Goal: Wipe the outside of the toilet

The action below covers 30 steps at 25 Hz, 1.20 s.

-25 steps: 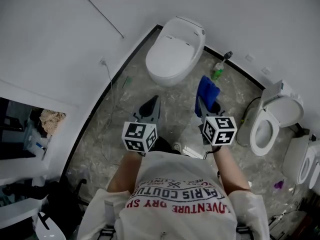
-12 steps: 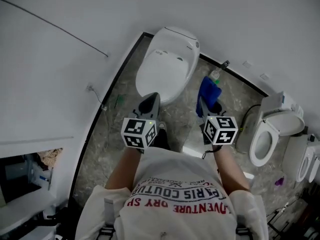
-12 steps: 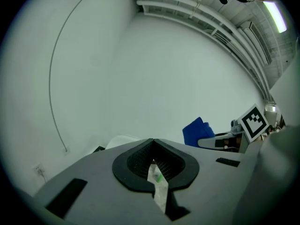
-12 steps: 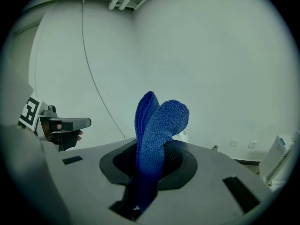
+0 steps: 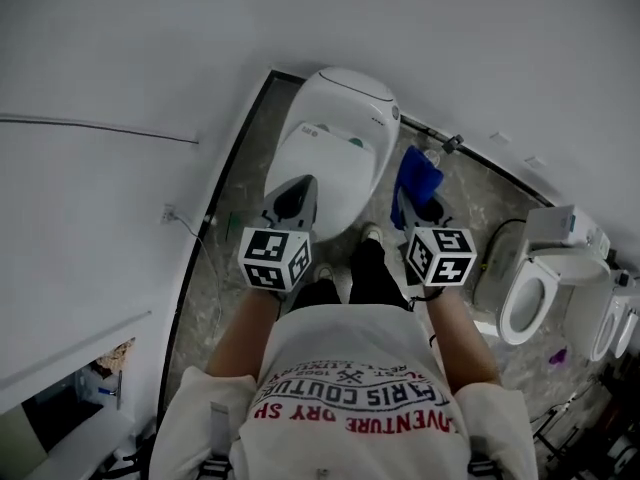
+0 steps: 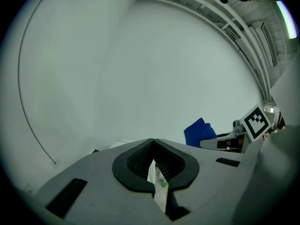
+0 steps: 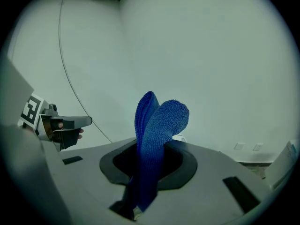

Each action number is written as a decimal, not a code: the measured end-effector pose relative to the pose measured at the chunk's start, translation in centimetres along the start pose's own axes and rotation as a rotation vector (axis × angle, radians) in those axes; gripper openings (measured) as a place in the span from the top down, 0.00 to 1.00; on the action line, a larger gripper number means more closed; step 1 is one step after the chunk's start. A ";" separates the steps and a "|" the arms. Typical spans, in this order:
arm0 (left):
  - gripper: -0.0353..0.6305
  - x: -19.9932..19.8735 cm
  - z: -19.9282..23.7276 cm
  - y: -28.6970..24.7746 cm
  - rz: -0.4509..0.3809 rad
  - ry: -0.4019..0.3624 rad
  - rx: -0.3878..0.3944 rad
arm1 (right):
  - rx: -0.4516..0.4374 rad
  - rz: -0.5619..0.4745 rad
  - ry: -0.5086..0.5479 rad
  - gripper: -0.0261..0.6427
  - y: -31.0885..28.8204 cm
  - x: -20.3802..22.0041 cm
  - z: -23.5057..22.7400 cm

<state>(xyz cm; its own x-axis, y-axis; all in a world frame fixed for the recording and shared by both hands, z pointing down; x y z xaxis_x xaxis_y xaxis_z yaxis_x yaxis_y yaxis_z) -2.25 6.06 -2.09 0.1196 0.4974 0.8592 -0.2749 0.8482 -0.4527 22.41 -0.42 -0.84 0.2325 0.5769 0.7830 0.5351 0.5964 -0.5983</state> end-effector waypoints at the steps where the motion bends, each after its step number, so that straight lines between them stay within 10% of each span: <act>1: 0.94 -0.3 0.5 -1.4 0.007 0.005 -0.006 | -0.007 0.015 0.002 0.85 -1.4 -0.4 -0.9; 13: 0.94 -1.8 7.1 -21.3 0.060 0.151 -0.143 | -0.100 0.230 0.033 0.85 -21.9 -5.9 -14.3; 30: 0.94 8.6 15.3 -37.3 0.198 0.326 -0.222 | -0.034 0.412 0.039 0.85 -44.4 -0.5 -24.3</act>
<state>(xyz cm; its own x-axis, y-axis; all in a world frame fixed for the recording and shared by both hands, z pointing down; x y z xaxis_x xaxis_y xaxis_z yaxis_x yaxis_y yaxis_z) -5.60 -24.07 25.79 0.3895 0.6558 0.6467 -0.1151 0.7313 -0.6723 18.28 -40.82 29.46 0.4630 0.7419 0.4850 0.4174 0.3002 -0.8577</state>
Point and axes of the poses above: the fingertips, and each gripper's own axes: y backward along the fingers, z to its left, x out of its underside, the point moved 9 cm from there along y, backward along the fingers, and after that the axes turned 5 degrees about z, right-handed, at the moved point
